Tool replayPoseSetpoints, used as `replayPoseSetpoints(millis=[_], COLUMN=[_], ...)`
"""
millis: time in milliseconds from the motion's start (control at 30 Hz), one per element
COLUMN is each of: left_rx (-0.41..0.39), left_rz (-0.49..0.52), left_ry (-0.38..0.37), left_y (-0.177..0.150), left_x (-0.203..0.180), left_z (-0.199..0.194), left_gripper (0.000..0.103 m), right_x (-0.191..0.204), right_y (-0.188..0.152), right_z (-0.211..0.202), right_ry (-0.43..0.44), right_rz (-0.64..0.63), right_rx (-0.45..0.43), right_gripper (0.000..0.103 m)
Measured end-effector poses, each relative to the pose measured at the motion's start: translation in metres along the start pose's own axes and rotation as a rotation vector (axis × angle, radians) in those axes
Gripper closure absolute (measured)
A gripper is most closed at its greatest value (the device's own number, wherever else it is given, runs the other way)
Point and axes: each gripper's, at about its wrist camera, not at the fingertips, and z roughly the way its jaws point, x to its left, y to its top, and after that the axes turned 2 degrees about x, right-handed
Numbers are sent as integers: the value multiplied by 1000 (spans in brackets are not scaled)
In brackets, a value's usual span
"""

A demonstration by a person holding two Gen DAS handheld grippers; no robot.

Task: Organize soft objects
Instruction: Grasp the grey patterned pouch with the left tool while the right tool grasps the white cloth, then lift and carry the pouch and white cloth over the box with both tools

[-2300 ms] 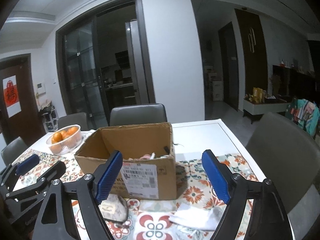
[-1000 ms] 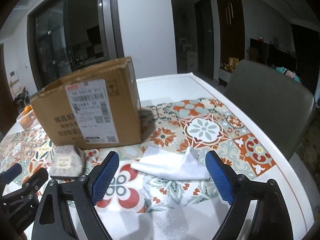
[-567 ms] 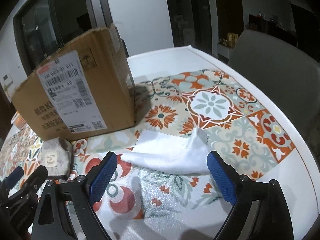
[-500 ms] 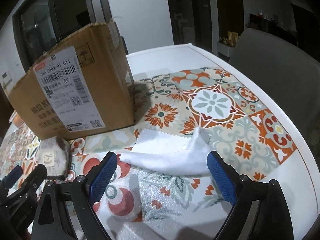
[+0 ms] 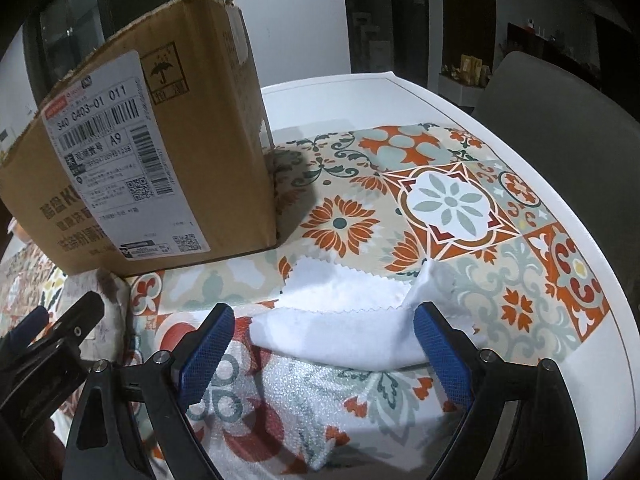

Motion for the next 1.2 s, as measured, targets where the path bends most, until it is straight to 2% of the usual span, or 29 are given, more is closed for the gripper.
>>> replayPoseSetpoints(millis=[200, 300, 500, 600, 667, 867, 1000, 1200], left_rx=[33, 43, 39, 33, 29, 9, -8, -19], left_rz=[-17, -21, -32, -18, -8, 19, 32, 40], left_ry=[-4, -20, -38, -33, -24, -31, -46, -59], left_y=[0, -1, -3, -5, -7, -12, -15, -22], left_x=[2, 4, 7, 6, 4, -4, -10, -17], left_z=[11, 13, 11, 8, 7, -2, -9, -19], left_gripper=[5, 7, 22, 33, 40, 61, 70, 72], right_x=[5, 7, 6, 4, 1, -3, -7, -11], right_y=[0, 0, -1, -1, -2, -2, -2, -6], right_z=[6, 6, 4, 1, -1, -2, -2, -10], right_ry=[-15, -37, -54, -50, -30, 2, 36, 82], right_rz=[-17, -23, -26, -29, -18, -23, -20, -17], right_rx=[22, 20, 11, 5, -2, -3, -2, -16], right_gripper=[11, 18, 37, 49, 61, 84, 90, 91])
